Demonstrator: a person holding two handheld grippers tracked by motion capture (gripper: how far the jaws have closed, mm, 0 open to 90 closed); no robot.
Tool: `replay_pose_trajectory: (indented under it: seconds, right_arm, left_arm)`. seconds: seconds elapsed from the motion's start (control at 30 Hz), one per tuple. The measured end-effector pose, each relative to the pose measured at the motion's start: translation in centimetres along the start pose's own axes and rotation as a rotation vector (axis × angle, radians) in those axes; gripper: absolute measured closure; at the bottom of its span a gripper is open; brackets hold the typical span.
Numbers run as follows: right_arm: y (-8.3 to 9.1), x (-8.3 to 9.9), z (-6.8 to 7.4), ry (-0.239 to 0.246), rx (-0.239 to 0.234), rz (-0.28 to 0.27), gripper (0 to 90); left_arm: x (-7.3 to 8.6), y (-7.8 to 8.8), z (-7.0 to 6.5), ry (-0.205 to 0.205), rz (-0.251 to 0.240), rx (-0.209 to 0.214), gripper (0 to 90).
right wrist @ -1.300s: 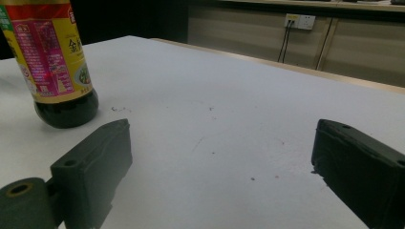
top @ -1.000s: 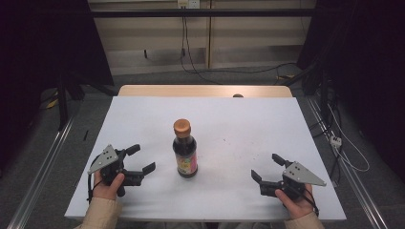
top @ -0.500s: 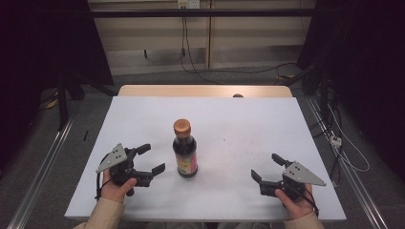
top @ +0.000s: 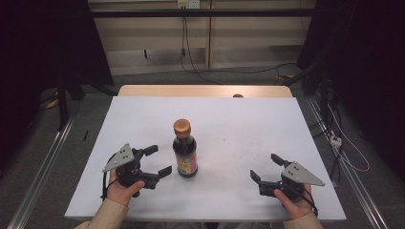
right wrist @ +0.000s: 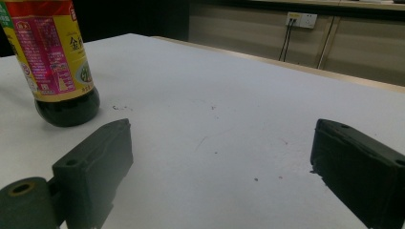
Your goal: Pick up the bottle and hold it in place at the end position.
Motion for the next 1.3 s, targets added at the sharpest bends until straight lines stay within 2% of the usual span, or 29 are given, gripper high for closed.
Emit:
replay_pose_trajectory:
  seconds: [0.23, 0.5, 0.53, 0.8, 1.0, 1.3]
  right_arm:
    - [0.0, 0.0, 0.0, 0.000, -0.004, -0.002, 6.9]
    - [0.0, -0.1, 0.1, 0.002, -0.008, -0.004, 6.9]
    - [0.0, -0.1, 0.1, 0.001, -0.010, -0.005, 6.9]
    - [0.0, -0.1, 0.1, 0.002, -0.012, -0.006, 6.9]
    - [0.0, -0.1, 0.1, 0.002, -0.012, -0.004, 6.9]
    - [0.0, 0.0, 0.1, 0.002, -0.010, 0.000, 7.0]
  left_arm:
    - [0.0, -1.0, -0.7, -0.010, 0.015, 0.015, 4.7]
    - [0.0, -2.0, -1.0, -0.012, 0.027, 0.011, 4.7]
    - [0.0, -2.2, -1.2, -0.013, 0.033, 0.024, 4.7]
    - [-0.3, -2.8, -1.4, -0.018, 0.032, 0.012, 5.0]
    - [-0.5, -3.5, -1.8, -0.022, 0.034, 0.024, 5.0]
    - [-0.5, -4.7, -1.8, -0.046, 0.052, -0.010, 5.0]
Point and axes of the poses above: each handheld gripper's, and its own axes: y roughly backward along the jaws, x roughly out of its underside, z roughly to its left, the point moved 10 cm from there along -y, roughly forward along the jaws, and after that the axes turned 1 degree about x, right-handed, at the moved point
